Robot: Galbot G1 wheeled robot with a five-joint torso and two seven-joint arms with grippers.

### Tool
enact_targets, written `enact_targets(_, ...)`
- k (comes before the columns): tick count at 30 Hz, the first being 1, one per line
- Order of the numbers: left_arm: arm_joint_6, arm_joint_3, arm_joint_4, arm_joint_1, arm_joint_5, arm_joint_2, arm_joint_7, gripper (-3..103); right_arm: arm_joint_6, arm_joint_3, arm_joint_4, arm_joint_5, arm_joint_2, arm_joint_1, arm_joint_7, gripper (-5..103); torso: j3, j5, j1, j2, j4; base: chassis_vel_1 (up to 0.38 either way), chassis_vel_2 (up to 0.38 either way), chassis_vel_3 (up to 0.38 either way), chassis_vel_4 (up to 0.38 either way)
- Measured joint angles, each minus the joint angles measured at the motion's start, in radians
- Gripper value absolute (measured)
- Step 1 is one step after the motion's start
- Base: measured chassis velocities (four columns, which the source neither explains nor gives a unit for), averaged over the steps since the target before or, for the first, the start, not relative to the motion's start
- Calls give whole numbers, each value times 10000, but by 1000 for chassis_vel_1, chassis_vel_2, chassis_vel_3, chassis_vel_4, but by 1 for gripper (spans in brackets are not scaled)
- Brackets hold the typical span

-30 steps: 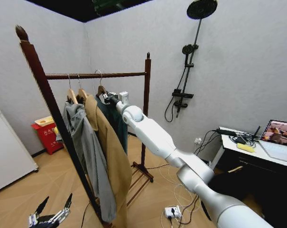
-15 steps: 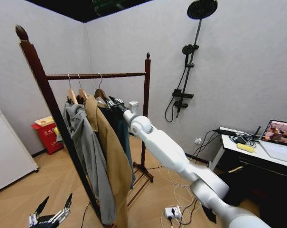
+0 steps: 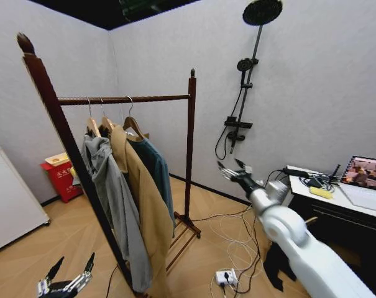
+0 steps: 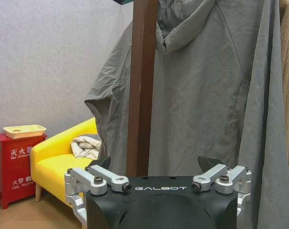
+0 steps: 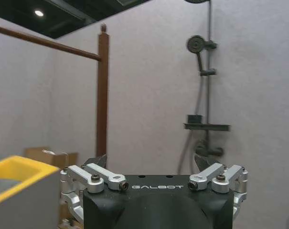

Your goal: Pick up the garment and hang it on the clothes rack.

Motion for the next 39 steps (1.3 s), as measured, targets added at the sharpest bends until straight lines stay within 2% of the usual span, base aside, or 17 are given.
enact_targets(1,0,0,0,0,0,0,0,100,0,0,0,0,0,0,0,100,0,0,0,0,0,0,0,0,0)
enact_targets(2,0,1,0,0,0,-1,1,100,486,512,39,-586,760,-1048,-456,100,-1,-4,-1,1,0,0,0,0,0)
enact_targets(3,0,1,0,0,0,-1,1,100,486,512,39,-586,760,-1048,-456,100,-1,-4,-1,1,0,0,0,0,0)
enact_targets(4,1,0,1,0,-1,-1,0,100,1179,809,26,-1113,1686,-2050,-778,100,0,6,-1,0,-1,0,0,0,0)
enact_targets(5,1,0,1,0,-1,-1,0,100,1179,809,26,-1113,1686,-2050,-778,100,0,6,-1,0,-1,0,0,0,0)
enact_targets(7,0,0,0,0,0,0,0,100,1957,938,231,-1545,2780,-3268,-1037,100,1,-2,-1,0,0,0,0,0,0)
enact_targets(8,0,0,0,0,0,-1,1,100,2205,847,368,-1746,3086,-3661,-1081,100,1,-6,0,1,1,0,0,0,0)
enact_targets(11,0,0,0,0,0,-1,3,100,2581,496,415,-2228,3432,-4104,-1150,100,2,-4,0,0,3,0,0,0,0)
enact_targets(15,0,0,0,0,0,-1,2,100,2759,145,396,-2454,3564,-4336,-1191,100,3,-2,1,-1,6,0,0,0,0)
enact_targets(21,0,0,0,0,0,-1,2,100,2170,-623,897,-2429,3803,-4479,-907,100,3,-2,3,-2,5,0,0,0,0)
enact_targets(26,0,0,0,0,0,-1,2,100,2177,-1226,875,-2679,3882,-4553,-966,100,3,0,3,-2,4,0,0,0,0)
enact_targets(33,1,0,0,0,0,-1,2,100,2330,-1427,804,-3353,3925,-4506,-1375,100,4,0,3,-3,3,0,0,0,0)
enact_targets(39,0,0,0,0,0,-1,2,100,2427,-1469,810,-3470,3904,-4467,-1423,100,3,0,3,-3,3,0,0,0,0)
